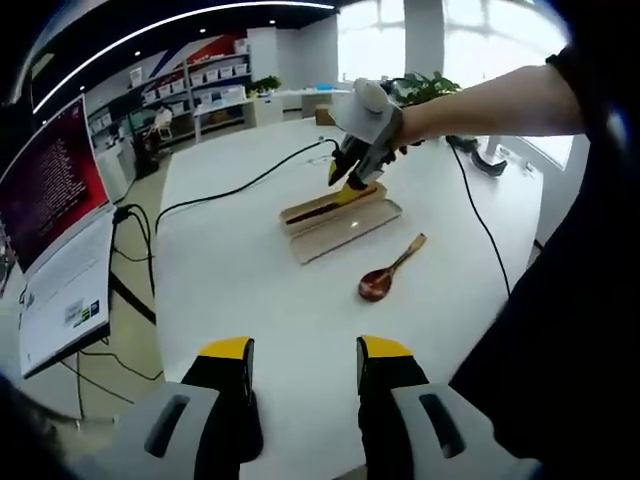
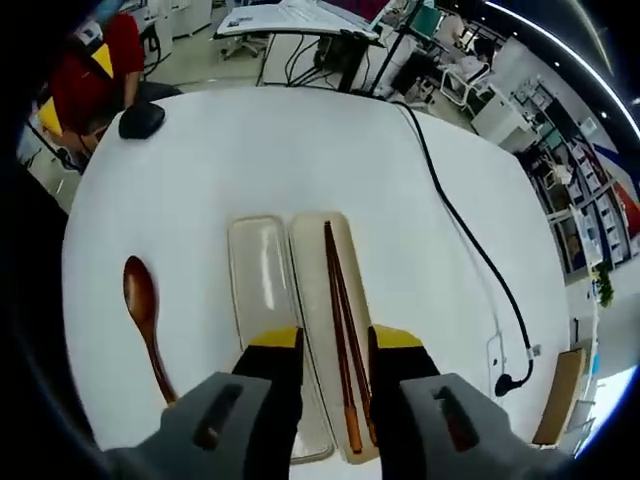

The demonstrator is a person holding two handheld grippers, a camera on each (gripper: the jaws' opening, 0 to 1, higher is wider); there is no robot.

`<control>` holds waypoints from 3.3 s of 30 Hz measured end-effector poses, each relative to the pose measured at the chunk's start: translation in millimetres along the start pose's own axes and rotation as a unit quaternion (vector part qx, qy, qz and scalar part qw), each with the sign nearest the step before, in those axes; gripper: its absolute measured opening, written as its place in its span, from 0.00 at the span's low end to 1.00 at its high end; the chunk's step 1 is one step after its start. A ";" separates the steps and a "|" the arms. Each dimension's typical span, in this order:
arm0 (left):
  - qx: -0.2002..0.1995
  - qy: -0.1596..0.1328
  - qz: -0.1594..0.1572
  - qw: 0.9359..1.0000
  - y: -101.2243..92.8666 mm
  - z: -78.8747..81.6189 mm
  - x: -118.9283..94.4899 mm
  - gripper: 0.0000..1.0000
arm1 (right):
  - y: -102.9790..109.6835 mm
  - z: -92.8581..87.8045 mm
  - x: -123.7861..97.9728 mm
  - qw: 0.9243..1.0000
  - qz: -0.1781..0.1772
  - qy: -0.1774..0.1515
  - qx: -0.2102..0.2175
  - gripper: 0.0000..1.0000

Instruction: Arrange the utensils inside the cutlery case until each visible utensil rests in its matching compartment.

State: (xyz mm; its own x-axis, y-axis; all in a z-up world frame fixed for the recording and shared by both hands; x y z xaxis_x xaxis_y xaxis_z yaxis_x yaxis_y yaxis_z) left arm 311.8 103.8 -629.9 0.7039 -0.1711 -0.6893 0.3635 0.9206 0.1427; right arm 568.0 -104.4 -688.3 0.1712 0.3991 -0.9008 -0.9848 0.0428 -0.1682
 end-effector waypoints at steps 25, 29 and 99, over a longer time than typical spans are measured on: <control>0.017 -0.009 -0.005 1.000 -4.9 0.2 -8.0 0.42 | 31.3 -11.3 -21.6 0.999 0.006 -0.032 0.012 0.28; 0.022 -0.011 -0.009 1.000 -8.0 2.2 -8.7 0.42 | 36.5 -15.3 -24.8 0.999 0.004 -0.036 0.016 0.28; 0.053 -0.023 -0.046 0.997 -22.9 15.1 3.4 0.42 | 114.6 -74.5 -28.6 0.994 0.076 -0.016 0.081 0.29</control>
State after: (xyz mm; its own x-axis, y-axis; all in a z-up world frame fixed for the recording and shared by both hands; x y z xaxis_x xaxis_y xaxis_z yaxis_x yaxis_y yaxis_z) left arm 315.1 76.9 -624.8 0.6904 -0.2712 -0.6707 0.4884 0.8586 0.1557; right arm 452.3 -179.1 -711.7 0.0219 0.4410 -0.8972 -0.9915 0.1249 0.0372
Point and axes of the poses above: the point that each gripper's makers call its tool centre point, and the gripper's own axes: x roughly forward along the fingers, y roughly to its left, z roughly out of its top, the point moved 9 cm from there along -x, roughly backward along the fingers, and after that the axes turned 7 degrees about z, right-handed, at the moved point
